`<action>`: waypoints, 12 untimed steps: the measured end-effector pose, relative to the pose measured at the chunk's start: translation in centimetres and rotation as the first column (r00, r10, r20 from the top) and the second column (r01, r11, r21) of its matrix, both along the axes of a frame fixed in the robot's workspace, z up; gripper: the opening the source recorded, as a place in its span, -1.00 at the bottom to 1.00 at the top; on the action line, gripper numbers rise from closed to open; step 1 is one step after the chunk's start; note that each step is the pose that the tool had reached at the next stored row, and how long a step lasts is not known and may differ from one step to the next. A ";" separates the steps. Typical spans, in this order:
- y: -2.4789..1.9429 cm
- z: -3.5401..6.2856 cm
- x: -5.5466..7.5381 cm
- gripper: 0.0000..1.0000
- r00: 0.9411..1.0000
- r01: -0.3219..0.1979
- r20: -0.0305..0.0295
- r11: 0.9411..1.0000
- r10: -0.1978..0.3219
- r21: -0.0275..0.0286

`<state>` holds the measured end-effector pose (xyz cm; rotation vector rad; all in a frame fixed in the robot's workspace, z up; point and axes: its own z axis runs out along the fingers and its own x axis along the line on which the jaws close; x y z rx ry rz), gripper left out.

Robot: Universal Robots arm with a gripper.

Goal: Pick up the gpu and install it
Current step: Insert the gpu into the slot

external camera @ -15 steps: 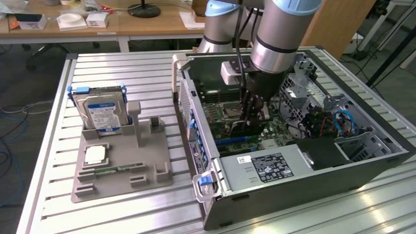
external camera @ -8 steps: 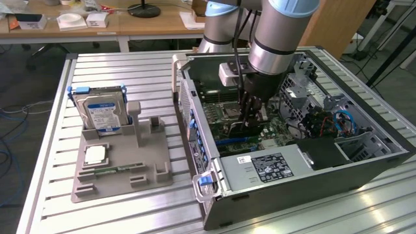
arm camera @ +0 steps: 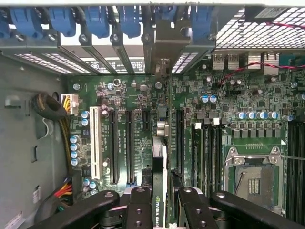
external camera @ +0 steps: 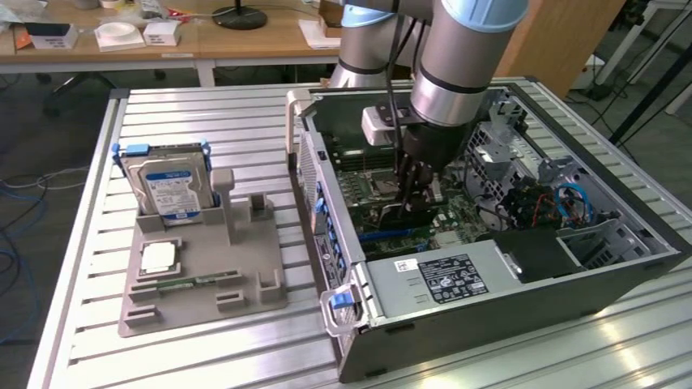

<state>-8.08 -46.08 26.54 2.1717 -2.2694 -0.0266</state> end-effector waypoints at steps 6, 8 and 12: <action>0.23 -0.48 0.0 -0.48 1.000 -0.002 0.004 1.000 0.002 0.000; 0.27 -0.50 0.0 -0.48 1.000 -0.002 0.004 1.000 0.002 0.000; 0.29 -0.51 -0.2 -0.48 1.000 -0.003 0.004 1.000 0.003 0.000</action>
